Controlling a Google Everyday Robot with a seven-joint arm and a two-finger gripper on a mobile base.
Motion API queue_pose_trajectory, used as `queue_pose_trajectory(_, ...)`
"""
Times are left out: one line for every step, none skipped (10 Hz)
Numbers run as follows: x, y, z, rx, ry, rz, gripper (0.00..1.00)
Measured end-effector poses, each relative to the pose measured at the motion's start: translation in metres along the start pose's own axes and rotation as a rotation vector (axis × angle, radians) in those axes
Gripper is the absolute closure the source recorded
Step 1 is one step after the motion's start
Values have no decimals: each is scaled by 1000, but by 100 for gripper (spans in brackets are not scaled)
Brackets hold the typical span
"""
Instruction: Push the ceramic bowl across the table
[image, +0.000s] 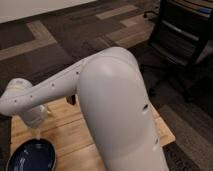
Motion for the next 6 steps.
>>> queue_pose_trajectory(-8, 3, -5, 3, -1, -39, 35)
queue_pose_trajectory(-10, 1, -8, 9, 7, -57, 35)
queue_pose_trajectory(-5, -7, -10, 24, 22, -51, 35)
queue_pose_trajectory(1, -14, -10, 39, 35, -39, 35)
queue_pose_trajectory(5, -16, -8, 49, 43, -23, 35)
queue_pose_trajectory(11, -17, 0, 51, 50, 9, 35)
